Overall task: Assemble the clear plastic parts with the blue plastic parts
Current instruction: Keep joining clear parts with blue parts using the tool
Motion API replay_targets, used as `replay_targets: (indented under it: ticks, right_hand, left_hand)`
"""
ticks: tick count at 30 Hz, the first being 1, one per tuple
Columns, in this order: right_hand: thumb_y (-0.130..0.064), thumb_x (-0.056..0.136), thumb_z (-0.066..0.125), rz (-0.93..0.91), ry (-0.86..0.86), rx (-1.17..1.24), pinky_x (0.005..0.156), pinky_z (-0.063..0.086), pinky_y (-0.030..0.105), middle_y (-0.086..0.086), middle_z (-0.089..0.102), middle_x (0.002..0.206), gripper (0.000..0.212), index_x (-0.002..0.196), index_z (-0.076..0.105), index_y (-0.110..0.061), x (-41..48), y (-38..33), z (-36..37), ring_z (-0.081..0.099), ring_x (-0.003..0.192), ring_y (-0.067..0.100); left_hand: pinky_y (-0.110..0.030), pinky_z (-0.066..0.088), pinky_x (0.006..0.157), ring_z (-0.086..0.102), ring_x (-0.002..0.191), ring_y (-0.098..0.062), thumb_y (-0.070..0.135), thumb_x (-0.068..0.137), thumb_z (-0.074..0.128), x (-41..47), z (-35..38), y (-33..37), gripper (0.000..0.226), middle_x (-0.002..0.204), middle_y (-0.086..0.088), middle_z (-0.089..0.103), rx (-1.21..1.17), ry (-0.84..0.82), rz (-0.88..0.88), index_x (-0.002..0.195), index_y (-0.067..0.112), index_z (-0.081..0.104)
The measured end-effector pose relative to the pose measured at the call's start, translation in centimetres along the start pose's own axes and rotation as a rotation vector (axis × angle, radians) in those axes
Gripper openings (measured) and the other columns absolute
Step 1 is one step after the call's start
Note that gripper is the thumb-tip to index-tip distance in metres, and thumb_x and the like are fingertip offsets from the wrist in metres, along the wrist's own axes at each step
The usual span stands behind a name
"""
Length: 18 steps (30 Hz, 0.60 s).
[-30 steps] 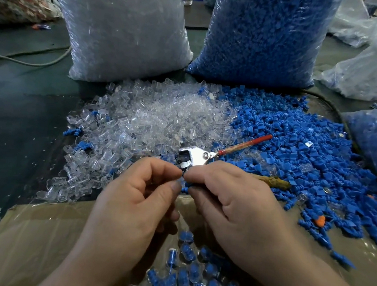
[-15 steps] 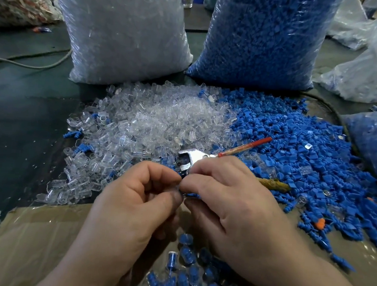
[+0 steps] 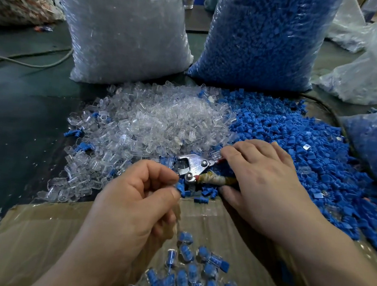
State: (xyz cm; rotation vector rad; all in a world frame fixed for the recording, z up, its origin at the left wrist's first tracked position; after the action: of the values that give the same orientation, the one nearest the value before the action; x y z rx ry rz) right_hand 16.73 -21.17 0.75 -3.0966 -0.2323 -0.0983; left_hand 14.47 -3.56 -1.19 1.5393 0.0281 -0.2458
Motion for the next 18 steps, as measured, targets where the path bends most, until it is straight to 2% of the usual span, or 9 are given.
replay_targets:
  ticks: [6, 9, 12, 15, 18]
  right_hand:
    - [-0.06, 0.079, 0.051, 0.031, 0.009, 0.008, 0.106, 0.024, 0.042, -0.008, 0.052, 0.113, 0.054, 0.127, 0.047, -0.035, 0.1, 0.3, -0.6, 0.042, 0.111, 0.019]
    - [-0.06, 0.077, 0.046, 0.052, 0.071, 0.08, 0.088, 0.033, 0.036, -0.01, 0.05, 0.107, 0.056, 0.126, 0.049, -0.033, -0.2, 0.5, -1.8, 0.044, 0.101, 0.016]
    - [-0.057, 0.079, 0.042, 0.009, 0.152, 0.211, 0.072, 0.035, 0.026, -0.014, 0.049, 0.109, 0.059, 0.131, 0.049, -0.03, -1.1, 0.1, -3.3, 0.043, 0.096, 0.009]
    - [-0.054, 0.081, 0.043, -0.074, 0.18, 0.293, 0.071, 0.039, 0.02, -0.014, 0.054, 0.109, 0.056, 0.129, 0.055, -0.026, -2.3, -1.1, -4.2, 0.047, 0.094, 0.005]
    - [-0.051, 0.08, 0.044, -0.128, 0.164, 0.265, 0.072, 0.045, 0.028, -0.007, 0.062, 0.111, 0.057, 0.124, 0.061, -0.02, -2.8, -2.1, -4.1, 0.056, 0.096, 0.013]
  left_hand:
    - [-0.017, 0.046, 0.042, 0.056, 0.043, -0.014, 0.008, 0.088, 0.068, 0.4, -0.9, 0.2, 0.027, 0.059, -0.01, 0.066, 0.114, 0.032, 0.078, 0.084, 0.035, 0.072]
    - [-0.017, 0.046, 0.042, 0.056, 0.043, -0.014, 0.009, 0.087, 0.068, 0.4, -1.3, 0.3, 0.026, 0.058, -0.009, 0.066, 0.088, 0.064, 0.089, 0.085, 0.035, 0.071]
    - [-0.022, 0.048, 0.044, 0.054, 0.043, -0.016, 0.009, 0.089, 0.066, 0.6, -1.8, 0.3, 0.025, 0.058, -0.008, 0.065, 0.03, 0.093, 0.104, 0.086, 0.033, 0.071]
    - [-0.021, 0.047, 0.044, 0.055, 0.045, -0.014, 0.01, 0.091, 0.065, 0.7, -2.5, 0.1, 0.025, 0.058, -0.004, 0.065, 0.019, 0.11, 0.127, 0.087, 0.034, 0.07]
    - [-0.019, 0.046, 0.045, 0.057, 0.049, -0.012, 0.01, 0.091, 0.065, 0.9, -2.8, 0.1, 0.023, 0.062, -0.001, 0.065, 0.019, 0.102, 0.178, 0.09, 0.033, 0.071]
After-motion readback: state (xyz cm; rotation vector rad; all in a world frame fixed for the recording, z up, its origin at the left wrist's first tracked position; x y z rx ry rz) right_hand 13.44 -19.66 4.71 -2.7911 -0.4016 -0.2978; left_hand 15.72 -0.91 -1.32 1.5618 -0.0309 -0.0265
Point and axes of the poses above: each hand's wrist, its own x-axis towards the middle knuckle, its own z-axis out of the palm, y = z × x, the point moved 10 cm from there along x, towards the middle knuckle
